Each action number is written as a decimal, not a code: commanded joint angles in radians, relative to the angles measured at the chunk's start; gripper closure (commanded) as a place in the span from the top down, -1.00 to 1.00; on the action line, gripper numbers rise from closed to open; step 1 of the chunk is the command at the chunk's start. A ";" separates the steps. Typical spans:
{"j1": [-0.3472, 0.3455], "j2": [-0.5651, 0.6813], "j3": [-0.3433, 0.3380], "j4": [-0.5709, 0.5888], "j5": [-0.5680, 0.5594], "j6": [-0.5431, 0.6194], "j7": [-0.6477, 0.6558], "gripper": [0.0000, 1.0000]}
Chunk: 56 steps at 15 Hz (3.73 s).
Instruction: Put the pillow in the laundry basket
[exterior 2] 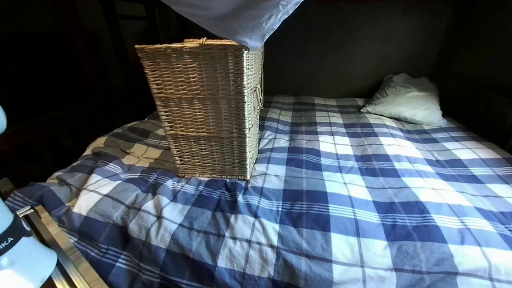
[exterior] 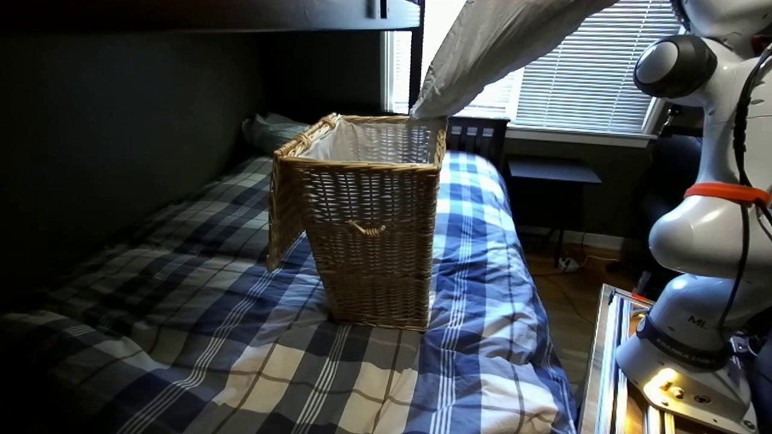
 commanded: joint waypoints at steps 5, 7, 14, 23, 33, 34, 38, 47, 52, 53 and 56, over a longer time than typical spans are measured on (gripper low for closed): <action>0.141 -0.074 -0.058 0.000 0.060 0.049 -0.257 -0.94; 0.192 -0.071 -0.068 0.000 0.058 0.060 -0.322 -0.94; 0.316 -0.007 -0.107 -0.043 0.056 0.080 -0.355 -0.94; 0.340 0.153 -0.078 -0.076 0.188 0.044 0.034 -0.94; 0.426 0.148 -0.128 -0.097 0.166 0.018 0.126 -0.94; 0.441 0.139 -0.136 -0.105 0.162 0.023 0.114 -0.94; 0.508 0.135 -0.179 -0.114 0.136 0.012 0.025 -0.94; 0.583 0.182 -0.264 -0.102 0.018 0.016 -0.130 -0.94; 0.574 0.189 -0.266 -0.104 -0.038 0.016 -0.063 0.01; 0.570 0.182 -0.274 -0.101 -0.053 0.018 -0.041 0.16; 0.548 0.140 -0.294 -0.114 -0.090 0.023 0.047 0.57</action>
